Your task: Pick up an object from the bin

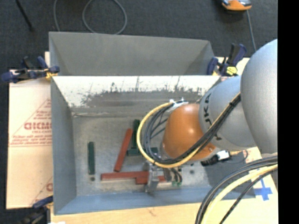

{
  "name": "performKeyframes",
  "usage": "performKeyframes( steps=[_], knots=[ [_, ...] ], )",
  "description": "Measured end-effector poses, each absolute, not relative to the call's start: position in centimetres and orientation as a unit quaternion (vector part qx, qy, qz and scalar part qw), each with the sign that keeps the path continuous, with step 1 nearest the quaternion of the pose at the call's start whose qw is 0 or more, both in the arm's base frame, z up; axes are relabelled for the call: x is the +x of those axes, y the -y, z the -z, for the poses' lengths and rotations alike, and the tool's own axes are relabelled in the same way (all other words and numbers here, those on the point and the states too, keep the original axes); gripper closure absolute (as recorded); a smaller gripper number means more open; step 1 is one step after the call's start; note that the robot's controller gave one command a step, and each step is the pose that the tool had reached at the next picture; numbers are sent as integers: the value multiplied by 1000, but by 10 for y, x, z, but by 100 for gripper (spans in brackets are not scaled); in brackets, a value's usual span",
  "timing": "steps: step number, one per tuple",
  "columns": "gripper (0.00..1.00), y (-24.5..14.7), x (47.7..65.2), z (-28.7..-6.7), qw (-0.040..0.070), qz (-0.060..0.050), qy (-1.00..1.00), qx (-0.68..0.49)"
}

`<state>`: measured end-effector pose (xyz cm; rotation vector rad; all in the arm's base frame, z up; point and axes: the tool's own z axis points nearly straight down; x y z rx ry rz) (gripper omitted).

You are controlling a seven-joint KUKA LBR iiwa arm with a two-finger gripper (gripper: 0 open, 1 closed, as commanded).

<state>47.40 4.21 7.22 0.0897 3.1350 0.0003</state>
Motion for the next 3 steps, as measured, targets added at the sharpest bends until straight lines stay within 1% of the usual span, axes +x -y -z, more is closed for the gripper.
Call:
performKeyframes(
  steps=[1,2,3],
  knots=[
    [100,-45,502,-129,4,-1,-1000,31],
    [100,-53,510,-230,5,-1,-1000,24],
    [100,-67,505,-247,3,0,-971,-241]
  ],
)
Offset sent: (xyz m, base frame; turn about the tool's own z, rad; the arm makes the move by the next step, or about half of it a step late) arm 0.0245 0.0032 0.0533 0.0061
